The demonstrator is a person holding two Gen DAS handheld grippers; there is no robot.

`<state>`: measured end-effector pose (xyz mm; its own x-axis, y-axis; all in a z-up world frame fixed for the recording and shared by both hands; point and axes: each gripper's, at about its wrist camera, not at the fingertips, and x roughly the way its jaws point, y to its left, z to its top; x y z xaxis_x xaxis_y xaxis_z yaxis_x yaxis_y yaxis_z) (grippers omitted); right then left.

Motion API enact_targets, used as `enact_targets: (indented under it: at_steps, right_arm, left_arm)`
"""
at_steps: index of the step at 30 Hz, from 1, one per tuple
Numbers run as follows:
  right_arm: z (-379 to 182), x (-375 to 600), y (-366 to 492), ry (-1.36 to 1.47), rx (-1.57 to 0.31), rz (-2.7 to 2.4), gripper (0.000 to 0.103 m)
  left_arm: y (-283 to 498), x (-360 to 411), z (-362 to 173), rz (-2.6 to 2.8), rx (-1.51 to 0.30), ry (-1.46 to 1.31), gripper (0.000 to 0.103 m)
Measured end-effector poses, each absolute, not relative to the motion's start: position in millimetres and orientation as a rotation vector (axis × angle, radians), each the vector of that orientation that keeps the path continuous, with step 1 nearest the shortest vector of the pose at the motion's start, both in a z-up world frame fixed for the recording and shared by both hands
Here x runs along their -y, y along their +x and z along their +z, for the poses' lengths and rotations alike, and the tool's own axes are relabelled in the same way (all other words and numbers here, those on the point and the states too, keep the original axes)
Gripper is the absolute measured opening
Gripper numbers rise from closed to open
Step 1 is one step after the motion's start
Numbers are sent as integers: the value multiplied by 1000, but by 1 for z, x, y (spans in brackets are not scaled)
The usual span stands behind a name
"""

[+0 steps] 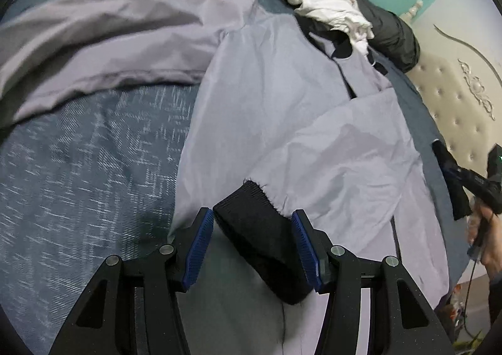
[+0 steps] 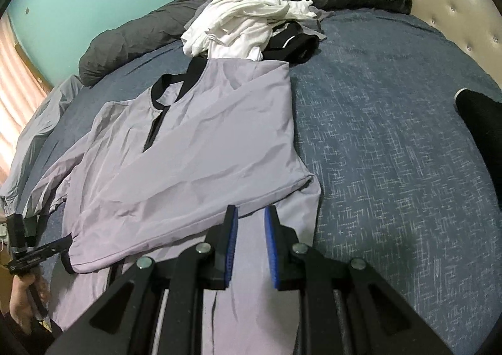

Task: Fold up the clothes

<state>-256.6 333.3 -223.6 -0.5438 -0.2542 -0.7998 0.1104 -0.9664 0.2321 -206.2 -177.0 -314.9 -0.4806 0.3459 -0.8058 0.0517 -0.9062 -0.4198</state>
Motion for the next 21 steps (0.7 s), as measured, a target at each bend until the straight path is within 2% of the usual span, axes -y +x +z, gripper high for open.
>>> enact_targets:
  at_steps: [2,4,6,14,21]
  right_arm:
    - [-220,-332,-254,1370,228,-2581,17]
    - [-214,-329,-251,1361,215,-2579,17]
    - [-210,-327,-248,1349,197,-2581,17]
    - [-206,-326,-243,1346,210,-2584,17]
    - [-210,-323,-241,1366,222,-2579,17]
  left_arm:
    - [-208,179,-317,2491,622,-1494,47]
    - [-206,179,-315,2499,606,-1502,15]
    - [-203,179,-311,2480,606,-1495,7]
    - [-171,176,-284,2445,541,-1434,6]
    - [-140,180,-290,2427,533,-1475,7]
